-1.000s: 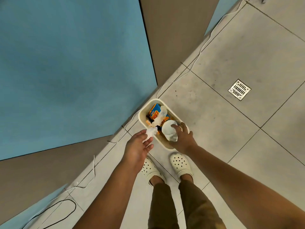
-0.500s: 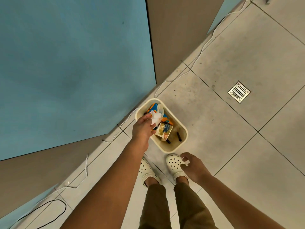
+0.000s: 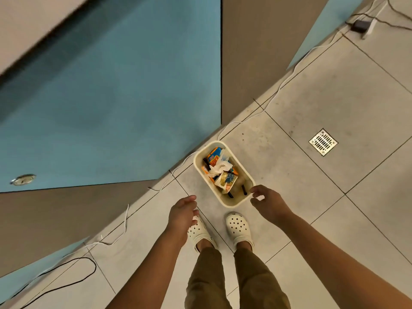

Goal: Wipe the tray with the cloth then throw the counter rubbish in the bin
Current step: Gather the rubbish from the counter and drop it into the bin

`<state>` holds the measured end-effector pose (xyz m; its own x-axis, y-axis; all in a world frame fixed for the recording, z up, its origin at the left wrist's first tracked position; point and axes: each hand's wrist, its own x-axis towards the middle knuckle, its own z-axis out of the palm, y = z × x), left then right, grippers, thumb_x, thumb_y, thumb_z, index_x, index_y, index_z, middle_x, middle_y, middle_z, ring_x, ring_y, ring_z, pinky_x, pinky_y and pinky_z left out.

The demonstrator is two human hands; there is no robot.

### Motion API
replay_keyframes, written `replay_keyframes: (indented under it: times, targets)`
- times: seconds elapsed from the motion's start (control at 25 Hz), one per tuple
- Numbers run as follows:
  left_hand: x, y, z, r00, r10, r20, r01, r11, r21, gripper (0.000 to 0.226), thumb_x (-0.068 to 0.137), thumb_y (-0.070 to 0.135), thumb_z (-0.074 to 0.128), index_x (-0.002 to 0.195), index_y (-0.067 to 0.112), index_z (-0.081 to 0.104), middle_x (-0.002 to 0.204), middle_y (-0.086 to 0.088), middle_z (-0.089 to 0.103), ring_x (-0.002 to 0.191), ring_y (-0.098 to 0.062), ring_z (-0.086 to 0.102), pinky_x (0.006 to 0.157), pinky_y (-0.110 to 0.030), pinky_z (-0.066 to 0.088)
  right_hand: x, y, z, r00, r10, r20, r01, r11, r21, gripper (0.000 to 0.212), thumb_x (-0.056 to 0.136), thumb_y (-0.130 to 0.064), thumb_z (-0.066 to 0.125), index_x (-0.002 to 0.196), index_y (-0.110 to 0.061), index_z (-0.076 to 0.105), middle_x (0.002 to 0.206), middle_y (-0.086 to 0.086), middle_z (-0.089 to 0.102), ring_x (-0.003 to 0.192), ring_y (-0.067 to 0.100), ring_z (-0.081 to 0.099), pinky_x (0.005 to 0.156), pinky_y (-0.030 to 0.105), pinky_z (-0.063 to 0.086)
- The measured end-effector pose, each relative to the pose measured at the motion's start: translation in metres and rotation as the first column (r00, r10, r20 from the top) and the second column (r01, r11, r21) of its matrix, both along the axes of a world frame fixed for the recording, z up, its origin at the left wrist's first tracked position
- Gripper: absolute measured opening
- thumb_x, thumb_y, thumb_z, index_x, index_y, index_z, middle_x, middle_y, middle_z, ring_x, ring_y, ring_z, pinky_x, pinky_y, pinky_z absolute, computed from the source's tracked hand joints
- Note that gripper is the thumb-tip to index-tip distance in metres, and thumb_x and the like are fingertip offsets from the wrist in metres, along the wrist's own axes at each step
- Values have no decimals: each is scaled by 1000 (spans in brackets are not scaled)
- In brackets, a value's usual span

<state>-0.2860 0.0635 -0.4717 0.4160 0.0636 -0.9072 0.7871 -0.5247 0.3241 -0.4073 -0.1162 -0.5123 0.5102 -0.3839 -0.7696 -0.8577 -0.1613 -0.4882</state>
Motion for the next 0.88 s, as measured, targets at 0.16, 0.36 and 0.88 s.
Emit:
replay_keyframes:
  times: [0.16,0.36,0.88]
  targets:
    - [5,-29,92,992,18,125,2,988,-155,18,94,11,50,100,22,62,94,4,60,81,-12,57,65,-26,46,15,9,100,979,-5,202,-6,999,52,20,89,-7,52,100,-23,56,101,-2,55,76,12,54,63,9,41]
    - [10,-55,249,950,67,305,68,908,-414,22,93,8,50,87,26,61,79,7,59,68,-7,52,56,-18,42,56,12,255,874,64,482,-78,997,8,27,86,-2,56,101,-25,56,95,-7,57,76,8,55,63,8,42]
    - [93,40,453,637,537,553,-131,782,-609,18,92,5,48,103,16,57,81,-2,55,73,-14,56,60,-26,47,181,62,466,530,270,804,-296,947,-123,23,86,-3,56,98,-22,60,92,-6,58,68,8,51,57,6,41]
